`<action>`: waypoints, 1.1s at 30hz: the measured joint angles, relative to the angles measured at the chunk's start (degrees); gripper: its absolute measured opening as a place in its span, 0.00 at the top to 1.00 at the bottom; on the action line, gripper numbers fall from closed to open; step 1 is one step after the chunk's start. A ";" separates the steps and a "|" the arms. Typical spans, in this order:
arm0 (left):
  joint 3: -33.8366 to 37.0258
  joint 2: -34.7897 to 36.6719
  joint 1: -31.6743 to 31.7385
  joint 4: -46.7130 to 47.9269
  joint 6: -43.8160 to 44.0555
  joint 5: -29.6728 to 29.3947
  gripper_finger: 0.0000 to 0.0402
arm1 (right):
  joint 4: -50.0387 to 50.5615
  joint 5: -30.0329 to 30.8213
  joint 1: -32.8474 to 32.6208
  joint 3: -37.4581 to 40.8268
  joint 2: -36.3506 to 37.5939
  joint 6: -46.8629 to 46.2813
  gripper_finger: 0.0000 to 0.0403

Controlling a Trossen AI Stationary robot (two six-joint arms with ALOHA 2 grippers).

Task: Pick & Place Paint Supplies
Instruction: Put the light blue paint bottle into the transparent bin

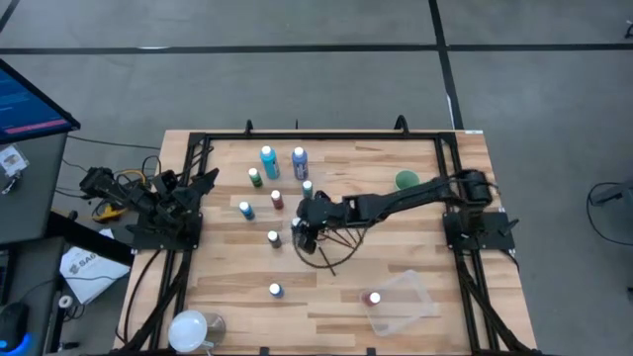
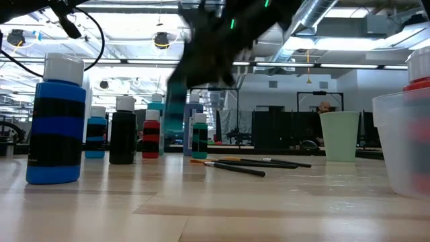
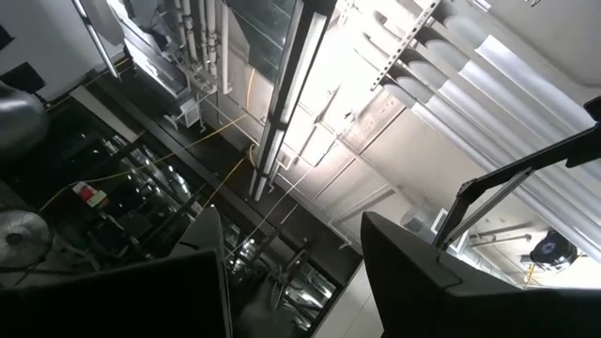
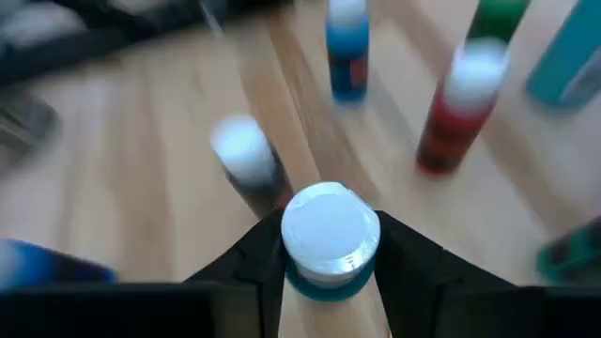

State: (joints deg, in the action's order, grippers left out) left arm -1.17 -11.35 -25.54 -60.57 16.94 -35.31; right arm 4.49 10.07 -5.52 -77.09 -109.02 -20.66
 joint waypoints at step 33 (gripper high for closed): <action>0.02 -0.02 0.00 0.06 -0.14 -0.04 0.67 | 32.46 17.58 -44.97 -0.10 24.43 -44.11 0.74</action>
State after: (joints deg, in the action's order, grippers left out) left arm -1.15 -11.37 -25.54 -60.51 16.80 -35.35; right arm 36.95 27.64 -50.49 -77.19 -84.59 -64.78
